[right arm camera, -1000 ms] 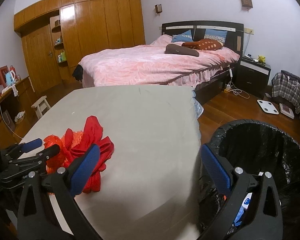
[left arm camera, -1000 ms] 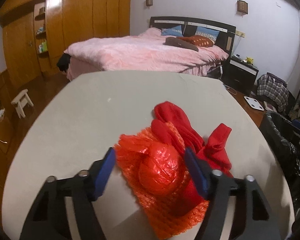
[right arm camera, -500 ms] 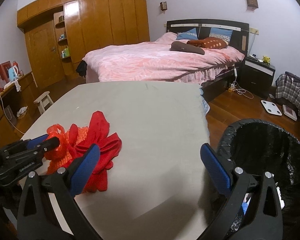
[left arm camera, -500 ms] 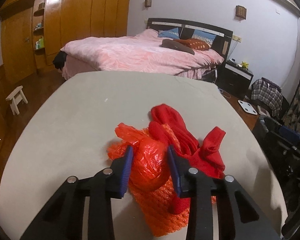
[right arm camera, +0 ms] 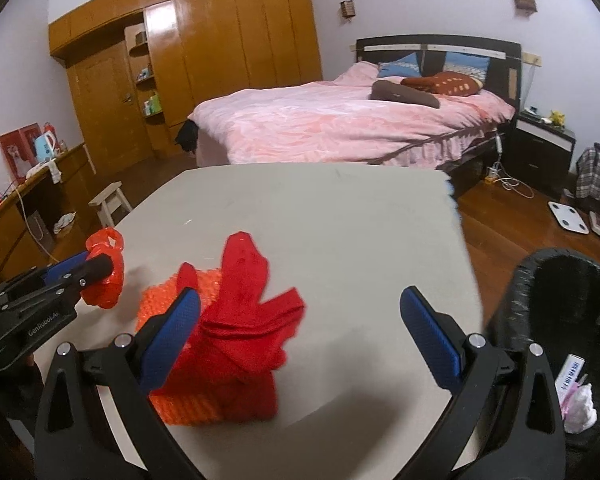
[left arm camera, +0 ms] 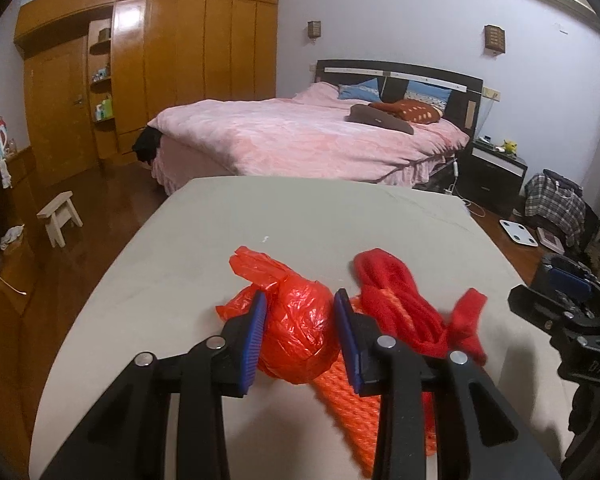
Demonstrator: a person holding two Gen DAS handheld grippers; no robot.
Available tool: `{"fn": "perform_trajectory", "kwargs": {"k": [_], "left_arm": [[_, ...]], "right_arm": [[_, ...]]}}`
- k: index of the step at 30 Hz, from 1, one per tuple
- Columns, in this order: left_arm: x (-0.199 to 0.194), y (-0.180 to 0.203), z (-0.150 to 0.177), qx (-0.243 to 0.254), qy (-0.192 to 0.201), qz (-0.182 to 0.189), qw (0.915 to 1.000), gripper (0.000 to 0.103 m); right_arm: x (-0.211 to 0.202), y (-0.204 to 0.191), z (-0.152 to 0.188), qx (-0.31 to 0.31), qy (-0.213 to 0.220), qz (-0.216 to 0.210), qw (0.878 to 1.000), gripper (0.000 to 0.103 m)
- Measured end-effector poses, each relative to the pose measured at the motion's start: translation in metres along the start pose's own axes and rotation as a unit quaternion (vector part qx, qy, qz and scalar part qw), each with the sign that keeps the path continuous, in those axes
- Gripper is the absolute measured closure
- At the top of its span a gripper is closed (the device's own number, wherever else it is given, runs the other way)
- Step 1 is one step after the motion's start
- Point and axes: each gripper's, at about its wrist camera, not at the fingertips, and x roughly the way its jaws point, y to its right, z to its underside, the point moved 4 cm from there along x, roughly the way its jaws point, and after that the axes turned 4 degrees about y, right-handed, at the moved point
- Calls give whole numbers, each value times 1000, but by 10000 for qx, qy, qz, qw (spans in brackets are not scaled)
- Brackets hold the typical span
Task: Collect trash
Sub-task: 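Grasp the red plastic bag with the left tool while the right tool grasps the red cloth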
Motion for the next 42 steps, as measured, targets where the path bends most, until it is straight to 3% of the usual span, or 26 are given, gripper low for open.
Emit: {"fn": "perform_trajectory", "kwargs": {"k": [15, 17, 19, 20, 25, 27, 34, 37, 38, 40, 42], "left_arm": [[7, -10, 5, -12, -39, -142, 9999, 68], [8, -9, 4, 3, -40, -155, 9999, 68], [8, -9, 4, 0, -44, -165, 9999, 68], [8, -9, 4, -11, -48, -168, 9998, 68], [8, -9, 3, -19, -52, -161, 9999, 68], [7, -9, 4, -15, -52, -153, 9999, 68], [6, -8, 3, 15, -52, -111, 9999, 68], [6, -6, 4, 39, -57, -104, 9999, 68], [5, -6, 4, 56, -49, -108, 9999, 68], [5, -5, 3, 103, -38, -129, 9999, 68], [6, -5, 4, 101, -43, -127, 9999, 68]], "right_arm": [[43, -17, 15, -94, -550, -163, 9983, 9], [48, -19, 16, -79, -632, -237, 9977, 13], [51, -20, 16, -90, -726, -359, 9967, 31], [52, -22, 17, -95, -779, -447, 9959, 33], [48, -26, 18, -69, -876, -870, 9923, 86], [43, -27, 17, -79, -848, -924, 9921, 96], [25, -16, 7, 3, -670, -857, 9941, 98], [26, -12, 7, 20, -692, -795, 9944, 93], [28, -11, 8, 36, -750, -775, 9942, 89], [35, -11, 11, 63, -889, -651, 9939, 57], [39, -11, 15, 71, -961, -603, 9935, 50]]}}
